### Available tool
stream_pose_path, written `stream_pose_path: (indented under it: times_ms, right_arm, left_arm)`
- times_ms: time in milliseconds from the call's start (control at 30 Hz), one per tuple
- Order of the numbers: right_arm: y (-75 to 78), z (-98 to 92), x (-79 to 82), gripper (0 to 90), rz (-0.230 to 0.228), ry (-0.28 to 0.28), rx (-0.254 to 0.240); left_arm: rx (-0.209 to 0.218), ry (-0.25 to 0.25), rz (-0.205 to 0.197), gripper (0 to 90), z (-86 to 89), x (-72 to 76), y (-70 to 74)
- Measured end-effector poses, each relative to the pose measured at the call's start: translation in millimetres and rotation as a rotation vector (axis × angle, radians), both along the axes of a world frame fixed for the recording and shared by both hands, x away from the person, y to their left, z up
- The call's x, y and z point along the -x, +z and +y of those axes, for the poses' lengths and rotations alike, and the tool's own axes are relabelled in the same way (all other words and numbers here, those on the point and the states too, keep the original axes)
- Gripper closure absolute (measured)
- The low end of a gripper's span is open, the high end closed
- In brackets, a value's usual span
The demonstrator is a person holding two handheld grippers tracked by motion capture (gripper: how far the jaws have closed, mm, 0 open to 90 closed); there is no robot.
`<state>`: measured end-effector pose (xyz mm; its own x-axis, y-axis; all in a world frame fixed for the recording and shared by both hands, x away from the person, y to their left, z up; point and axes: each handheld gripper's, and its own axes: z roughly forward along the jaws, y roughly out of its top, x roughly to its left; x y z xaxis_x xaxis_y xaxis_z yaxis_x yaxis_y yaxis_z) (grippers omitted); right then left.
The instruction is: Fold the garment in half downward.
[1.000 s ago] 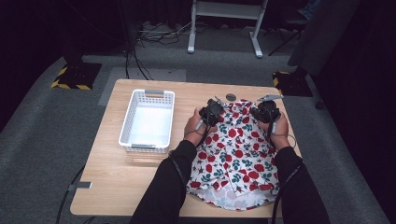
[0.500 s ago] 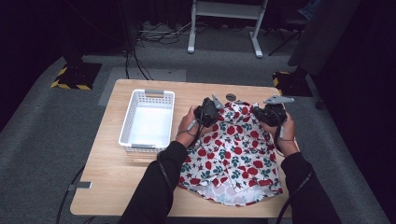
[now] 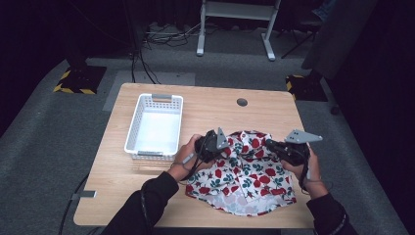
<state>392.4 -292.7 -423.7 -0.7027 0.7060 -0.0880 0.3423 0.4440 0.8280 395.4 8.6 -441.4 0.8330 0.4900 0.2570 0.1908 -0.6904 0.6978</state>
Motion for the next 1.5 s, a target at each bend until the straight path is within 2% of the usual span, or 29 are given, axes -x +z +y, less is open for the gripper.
stream_pose_path:
  times_ms: [100,167,233,300,400,467,567,600,633,700,733,767,833,933,1000,1067,1167,1200,1267,1367,1500]
  right_arm:
    - [-8.1,-6.1,17.8,84.0,0.017,0.023,-0.009]
    - [-15.0,-9.9,30.4,81.4,0.016,0.030,0.012]
    - [-23.6,-15.5,41.3,79.2,0.040,0.033,-0.012]
    - [-34.7,-20.4,53.0,76.5,0.061,0.031,-0.002]
    - [-47.6,-28.3,63.5,73.1,0.110,0.028,-0.020]
    - [-54.7,-32.0,68.9,69.7,0.134,0.018,-0.011]
    - [-60.1,-36.3,74.7,63.7,0.157,0.003,-0.013]
    - [-59.7,-37.5,75.9,60.0,0.156,-0.005,-0.014]
    - [-58.7,-38.0,76.5,57.0,0.153,-0.015,-0.014]
    - [-54.2,-37.1,76.0,50.0,0.143,-0.040,-0.016]
    - [-49.6,-33.6,74.3,44.3,0.136,-0.048,-0.013]
    - [-47.8,-31.9,73.2,40.3,0.133,-0.050,-0.015]
    - [-41.9,-28.3,69.5,30.6,0.122,-0.052,-0.057]
    - [-34.0,-21.4,59.8,24.6,0.118,-0.081,-0.073]
    - [-33.1,-14.5,52.3,24.3,0.128,-0.105,-0.036]
    - [-36.5,-8.6,44.1,24.9,0.161,-0.128,-0.001]
    - [-45.2,-1.2,35.0,27.6,0.202,-0.155,0.045]
    - [-47.6,0.6,32.3,30.4,0.209,-0.162,0.055]
    - [-51.1,3.1,27.0,39.8,0.220,-0.168,0.075]
    - [-56.7,5.1,20.8,58.5,0.257,-0.139,0.096]
    - [-66.1,6.0,12.8,77.0,0.307,-0.124,0.110]
  left_arm:
    - [-0.009,-0.029,0.013,75.1,6.4,16.0,-12.6]
    - [-0.004,-0.041,0.025,74.1,10.8,26.5,-18.2]
    - [0.009,-0.052,0.041,71.1,14.8,35.6,-22.9]
    - [0.047,-0.066,0.080,68.1,22.1,44.7,-29.7]
    - [0.050,-0.077,0.099,66.4,27.5,54.0,-38.2]
    - [0.052,-0.089,0.131,65.9,31.6,60.1,-44.6]
    - [0.117,-0.076,0.156,64.5,39.8,66.8,-51.6]
    - [0.123,-0.065,0.162,62.1,41.1,67.9,-51.5]
    - [0.117,-0.051,0.148,59.4,41.5,68.3,-49.1]
    - [0.126,-0.029,0.135,47.7,40.3,66.8,-43.3]
    - [0.154,-0.010,0.140,40.6,35.9,63.0,-37.2]
    - [0.149,-0.001,0.131,38.5,30.9,60.7,-34.5]
    - [0.116,0.013,0.105,33.6,18.6,53.7,-29.9]
    - [0.092,0.028,0.093,29.1,1.4,39.5,-24.6]
    - [0.064,0.034,0.084,28.7,-8.4,29.9,-22.7]
    - [0.029,0.052,0.096,29.0,-15.1,20.5,-24.4]
    - [-0.032,0.065,0.099,36.6,-22.2,11.5,-32.3]
    - [-0.041,0.060,0.118,39.7,-23.7,8.9,-34.9]
    - [-0.056,0.050,0.149,48.2,-26.1,6.2,-40.3]
    - [-0.071,0.021,0.205,68.4,-28.6,2.6,-46.2]
    - [-0.066,0.030,0.218,82.8,-32.3,-3.6,-47.3]
